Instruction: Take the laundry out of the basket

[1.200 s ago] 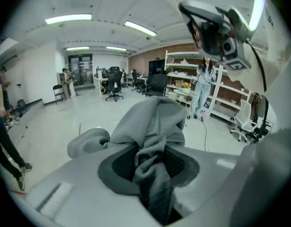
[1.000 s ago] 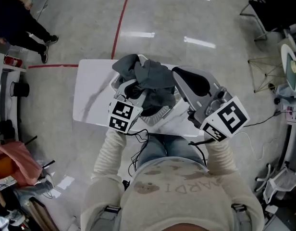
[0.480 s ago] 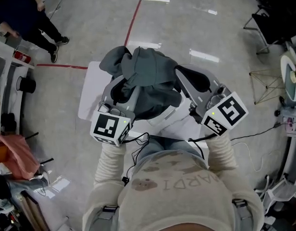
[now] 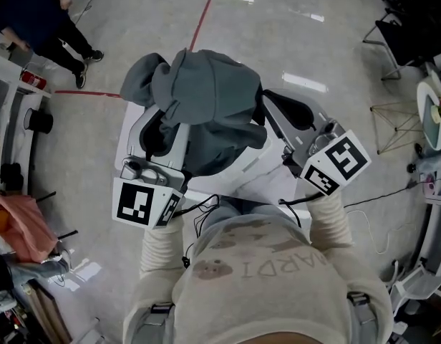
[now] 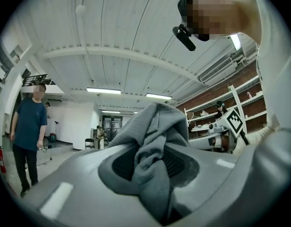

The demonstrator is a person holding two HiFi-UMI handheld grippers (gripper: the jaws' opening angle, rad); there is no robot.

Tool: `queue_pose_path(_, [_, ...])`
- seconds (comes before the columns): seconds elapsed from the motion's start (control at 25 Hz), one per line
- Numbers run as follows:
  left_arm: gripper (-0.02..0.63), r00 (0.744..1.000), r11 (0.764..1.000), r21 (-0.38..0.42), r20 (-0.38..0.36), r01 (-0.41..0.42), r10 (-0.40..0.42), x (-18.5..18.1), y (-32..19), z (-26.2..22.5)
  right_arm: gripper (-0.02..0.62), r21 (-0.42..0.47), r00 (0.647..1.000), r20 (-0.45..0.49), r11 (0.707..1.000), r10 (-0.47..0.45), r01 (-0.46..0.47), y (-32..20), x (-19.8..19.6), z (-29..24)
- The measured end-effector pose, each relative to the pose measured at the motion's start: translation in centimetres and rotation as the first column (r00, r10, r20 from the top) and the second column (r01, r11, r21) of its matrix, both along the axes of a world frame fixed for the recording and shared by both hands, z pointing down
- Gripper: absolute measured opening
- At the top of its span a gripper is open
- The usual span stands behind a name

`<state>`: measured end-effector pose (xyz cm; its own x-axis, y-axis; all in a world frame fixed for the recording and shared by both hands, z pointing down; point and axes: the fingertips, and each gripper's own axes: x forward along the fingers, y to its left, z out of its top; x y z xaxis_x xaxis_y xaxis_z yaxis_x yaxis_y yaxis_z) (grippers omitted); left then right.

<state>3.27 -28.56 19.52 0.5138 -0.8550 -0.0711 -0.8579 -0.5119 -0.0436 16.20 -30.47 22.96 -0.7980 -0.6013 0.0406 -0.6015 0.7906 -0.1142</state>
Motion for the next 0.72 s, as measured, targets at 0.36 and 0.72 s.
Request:
queue_pose_path(0.36, [0.109, 0.999, 0.999, 0.046, -0.045, 0.003, -0.001, 0.1, 0.3, -1.7, 0.028, 0.008, 1.0, 0.017, 1.0, -0.01, 0.01, -0.3, -0.5, -0.7])
queue_pose_path(0.72, [0.109, 0.999, 0.998, 0.068, -0.049, 0.001, 0.002, 0.2, 0.5, -2.4, 0.028, 0.019, 1.0, 0.029, 1.0, 0.003, -0.004, -0.4, -0.4, -1.0])
